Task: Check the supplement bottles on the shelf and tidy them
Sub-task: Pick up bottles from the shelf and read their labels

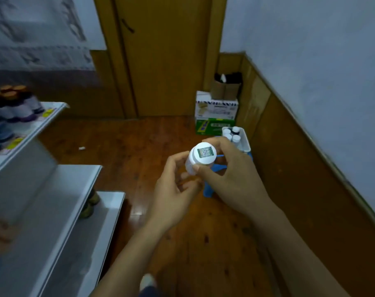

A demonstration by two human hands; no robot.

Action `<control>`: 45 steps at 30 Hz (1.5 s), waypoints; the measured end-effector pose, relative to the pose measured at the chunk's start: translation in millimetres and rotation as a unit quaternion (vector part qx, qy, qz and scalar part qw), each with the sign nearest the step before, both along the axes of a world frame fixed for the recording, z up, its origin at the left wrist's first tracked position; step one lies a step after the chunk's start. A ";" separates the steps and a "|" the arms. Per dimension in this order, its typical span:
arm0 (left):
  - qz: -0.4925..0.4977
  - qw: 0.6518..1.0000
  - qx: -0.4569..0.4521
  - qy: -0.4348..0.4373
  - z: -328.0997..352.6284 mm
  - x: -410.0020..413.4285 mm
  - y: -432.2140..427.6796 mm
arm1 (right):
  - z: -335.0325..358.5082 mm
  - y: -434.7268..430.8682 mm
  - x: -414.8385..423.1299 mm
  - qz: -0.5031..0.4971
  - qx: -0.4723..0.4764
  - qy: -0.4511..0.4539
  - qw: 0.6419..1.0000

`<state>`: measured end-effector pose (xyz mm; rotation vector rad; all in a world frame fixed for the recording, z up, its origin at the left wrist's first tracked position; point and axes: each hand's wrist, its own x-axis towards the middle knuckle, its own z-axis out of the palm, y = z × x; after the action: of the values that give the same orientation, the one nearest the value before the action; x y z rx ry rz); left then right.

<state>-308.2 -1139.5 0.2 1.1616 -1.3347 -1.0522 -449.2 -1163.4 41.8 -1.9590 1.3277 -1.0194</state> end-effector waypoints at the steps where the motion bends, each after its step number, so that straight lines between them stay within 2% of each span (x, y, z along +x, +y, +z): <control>1: -0.007 0.998 0.027 0.050 -2.1 -2.2 -17.9 | -5.3 -13.7 -1.2 -0.010 -0.005 0.011 1.000; 4: -0.027 0.973 0.129 0.190 -11.8 -1.0 -81.5 | -18.4 -63.4 -1.7 -0.034 0.008 0.018 0.999; 6: -0.047 0.956 0.171 0.232 -20.9 2.0 -132.2 | -25.5 -103.0 -0.6 -0.052 0.011 0.019 0.998; 9: -0.058 0.946 0.215 0.237 -31.5 1.0 -207.7 | -37.4 -165.8 0.3 -0.087 0.023 0.023 0.996; 13: -0.078 0.939 0.249 0.224 -45.3 -18.1 -296.7 | -57.5 -239.6 -13.3 -0.129 0.082 0.071 0.986; 17: -0.086 0.939 0.290 0.167 -61.5 -52.0 -376.8 | -81.2 -300.2 -38.5 -0.153 0.140 0.058 0.977; 22: -0.108 0.941 0.306 0.098 -104.2 -110.7 -470.4 | -125.0 -394.3 -88.2 -0.190 0.145 0.092 0.967; 28: -0.031 0.903 0.422 0.078 -195.5 -189.3 -574.8 | -214.6 -515.8 -163.3 -0.159 0.232 0.159 0.946; 30: -0.005 0.889 0.454 0.059 -235.4 -211.7 -603.4 | -253.9 -550.5 -185.5 -0.158 0.278 0.153 0.935; 35: 0.021 0.885 0.463 -0.044 -315.3 -239.9 -633.5 | -361.4 -607.0 -219.7 -0.158 0.367 0.134 0.907; 37: 0.035 0.888 0.444 -0.112 -339.1 -242.2 -638.8 | -399.2 -620.4 -220.5 -0.142 0.406 0.142 0.892; 40: 0.000 0.887 0.406 -0.221 -371.5 -243.1 -647.8 | -440.7 -635.9 -217.8 -0.158 0.432 0.135 0.878; 43: -0.016 0.857 0.470 -0.209 -394.6 -245.0 -656.0 | -463.9 -647.8 -210.7 -0.183 0.446 0.112 0.869; 45: -0.022 0.851 0.483 -0.203 -409.6 -245.7 -658.1 | -474.1 -654.4 -205.8 -0.196 0.446 0.104 0.867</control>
<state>-553.9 -1797.6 -409.4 2.2032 -1.1244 -1.6547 -655.0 -1817.8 -432.4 -1.1195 1.9122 -0.2172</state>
